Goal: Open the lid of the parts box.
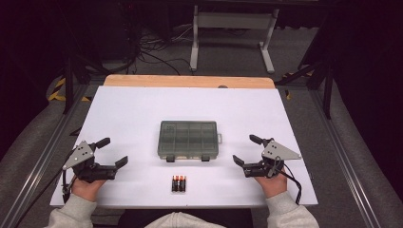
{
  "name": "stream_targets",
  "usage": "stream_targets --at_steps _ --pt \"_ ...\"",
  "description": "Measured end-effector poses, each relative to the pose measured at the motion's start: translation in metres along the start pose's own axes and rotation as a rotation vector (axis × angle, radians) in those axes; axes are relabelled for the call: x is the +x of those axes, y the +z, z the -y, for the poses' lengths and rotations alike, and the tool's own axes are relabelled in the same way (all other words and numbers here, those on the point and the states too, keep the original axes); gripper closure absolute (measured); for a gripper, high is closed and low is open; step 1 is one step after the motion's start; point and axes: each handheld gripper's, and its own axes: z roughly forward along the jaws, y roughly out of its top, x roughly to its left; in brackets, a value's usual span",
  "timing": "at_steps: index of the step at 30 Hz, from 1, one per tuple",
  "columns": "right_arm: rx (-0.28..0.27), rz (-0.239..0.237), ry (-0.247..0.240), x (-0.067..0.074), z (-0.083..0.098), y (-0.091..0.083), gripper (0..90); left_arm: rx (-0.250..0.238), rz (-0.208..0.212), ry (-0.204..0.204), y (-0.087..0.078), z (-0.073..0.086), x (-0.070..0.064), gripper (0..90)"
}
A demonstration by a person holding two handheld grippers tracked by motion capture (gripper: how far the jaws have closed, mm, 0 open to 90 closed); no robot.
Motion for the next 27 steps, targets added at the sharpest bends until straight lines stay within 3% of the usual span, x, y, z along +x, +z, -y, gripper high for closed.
stream_targets --at_steps 17,22,27 --pt "-0.002 -0.006 -0.005 0.001 -0.002 0.000 6.9 0.029 0.007 0.012 0.002 -0.004 -0.002 3.2" --pt "0.028 -0.015 0.016 -0.002 -0.007 0.015 6.0 0.044 -0.006 0.028 0.015 -0.008 -0.004 3.3" --pt "0.043 -0.029 -0.009 0.002 -0.011 0.024 6.0 0.050 0.027 0.034 0.030 -0.016 -0.008 3.2"
